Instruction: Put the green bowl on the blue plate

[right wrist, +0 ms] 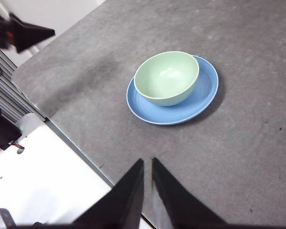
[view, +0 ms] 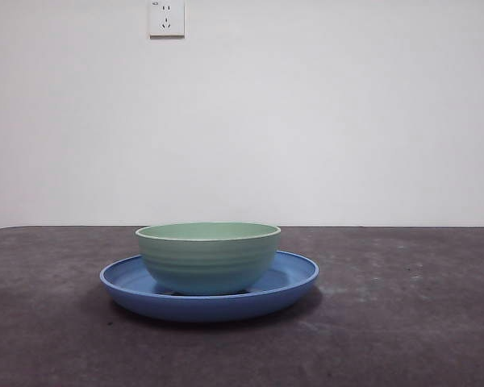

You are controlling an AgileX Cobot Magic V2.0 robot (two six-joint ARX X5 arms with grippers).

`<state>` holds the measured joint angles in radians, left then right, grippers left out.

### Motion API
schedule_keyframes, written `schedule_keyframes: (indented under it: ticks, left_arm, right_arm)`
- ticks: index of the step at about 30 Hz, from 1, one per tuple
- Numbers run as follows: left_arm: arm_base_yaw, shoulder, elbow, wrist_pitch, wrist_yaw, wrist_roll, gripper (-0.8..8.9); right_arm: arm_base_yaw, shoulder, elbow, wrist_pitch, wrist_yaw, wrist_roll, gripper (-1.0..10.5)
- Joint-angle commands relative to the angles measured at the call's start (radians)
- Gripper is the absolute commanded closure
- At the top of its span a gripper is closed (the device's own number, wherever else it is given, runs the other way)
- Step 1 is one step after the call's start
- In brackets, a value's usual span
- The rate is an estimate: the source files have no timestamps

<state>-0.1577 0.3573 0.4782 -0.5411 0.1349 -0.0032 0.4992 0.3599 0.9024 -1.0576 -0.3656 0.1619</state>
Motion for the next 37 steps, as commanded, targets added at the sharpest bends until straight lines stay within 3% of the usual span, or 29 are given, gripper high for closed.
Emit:
schedule_keyframes:
  ticks: [1, 5, 9, 37]
  left_arm:
    - [0.027, -0.089, -0.135, 0.172, -0.033, 0.07, 7.89]
    - [0.056, -0.184, -0.291, 0.338, -0.145, 0.039, 7.89]
    - [0.086, -0.233, -0.361, 0.36, -0.215, 0.019, 7.89]
    - [0.119, -0.328, -0.466, 0.353, -0.212, 0.029, 7.89]
  right_arm:
    - [0.007, -0.001, 0.006, 0.01, 0.0, 0.006, 9.2]
    - [0.007, -0.001, 0.006, 0.01, 0.0, 0.006, 9.2]
    - [0.007, -0.001, 0.006, 0.01, 0.0, 0.006, 9.2]
    - [0.008, -0.001, 0.006, 0.01, 0.0, 0.006, 9.2]
